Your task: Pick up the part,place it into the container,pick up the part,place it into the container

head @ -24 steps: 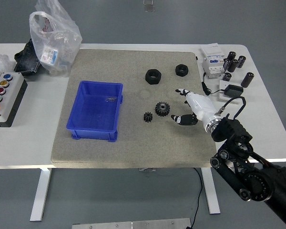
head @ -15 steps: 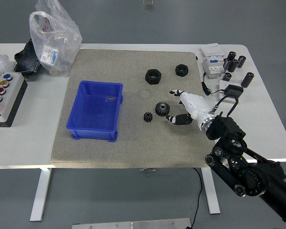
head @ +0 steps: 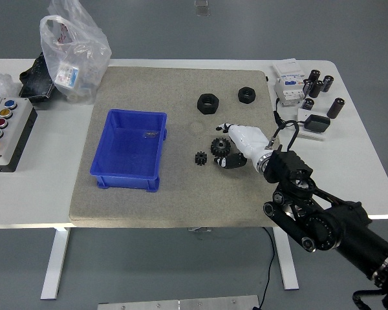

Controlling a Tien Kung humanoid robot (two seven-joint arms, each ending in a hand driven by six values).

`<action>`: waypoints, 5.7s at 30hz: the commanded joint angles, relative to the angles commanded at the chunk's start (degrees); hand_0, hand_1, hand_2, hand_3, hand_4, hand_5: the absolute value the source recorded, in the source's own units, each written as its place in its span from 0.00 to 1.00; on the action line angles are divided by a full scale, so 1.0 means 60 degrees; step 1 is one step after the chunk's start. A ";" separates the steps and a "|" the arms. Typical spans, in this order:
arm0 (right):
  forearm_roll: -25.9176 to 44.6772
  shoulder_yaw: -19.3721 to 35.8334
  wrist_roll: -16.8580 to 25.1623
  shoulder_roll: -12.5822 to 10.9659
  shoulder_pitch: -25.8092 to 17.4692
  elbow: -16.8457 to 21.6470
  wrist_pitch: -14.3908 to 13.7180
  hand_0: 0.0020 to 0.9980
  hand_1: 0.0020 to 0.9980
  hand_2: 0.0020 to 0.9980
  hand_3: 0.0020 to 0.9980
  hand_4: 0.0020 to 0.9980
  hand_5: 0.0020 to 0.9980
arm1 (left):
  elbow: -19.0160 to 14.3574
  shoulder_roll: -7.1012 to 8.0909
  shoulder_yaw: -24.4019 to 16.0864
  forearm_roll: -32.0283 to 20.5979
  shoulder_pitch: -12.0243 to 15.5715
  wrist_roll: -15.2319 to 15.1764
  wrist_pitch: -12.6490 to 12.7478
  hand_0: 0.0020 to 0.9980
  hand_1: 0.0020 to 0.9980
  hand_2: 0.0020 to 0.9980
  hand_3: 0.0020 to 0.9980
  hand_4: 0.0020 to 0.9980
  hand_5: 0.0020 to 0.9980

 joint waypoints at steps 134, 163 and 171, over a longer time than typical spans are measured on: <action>0.1509 -0.3610 0.0366 0.0767 0.2163 0.1218 -0.1795 0.38 0.51 0.37 0.45 0.15 0.00 | 0.0000 0.0095 0.0194 -0.0037 -0.0061 0.0067 -0.0063 0.67 0.66 0.67 0.81 0.67 0.18; 0.0418 -0.2156 -0.0064 0.0454 0.1818 0.1670 -0.1048 0.41 0.80 0.87 0.85 0.58 0.23 | 0.0000 0.0075 0.0053 0.0088 -0.0060 0.0106 -0.0055 0.67 0.66 0.66 0.81 0.65 0.19; 0.2006 0.0393 0.0827 -0.0001 0.0323 0.1901 -0.1592 0.40 0.74 0.80 0.77 0.59 0.24 | 0.0000 -0.0014 -0.0089 0.0209 0.0037 0.0098 -0.0065 0.67 0.66 0.66 0.81 0.65 0.19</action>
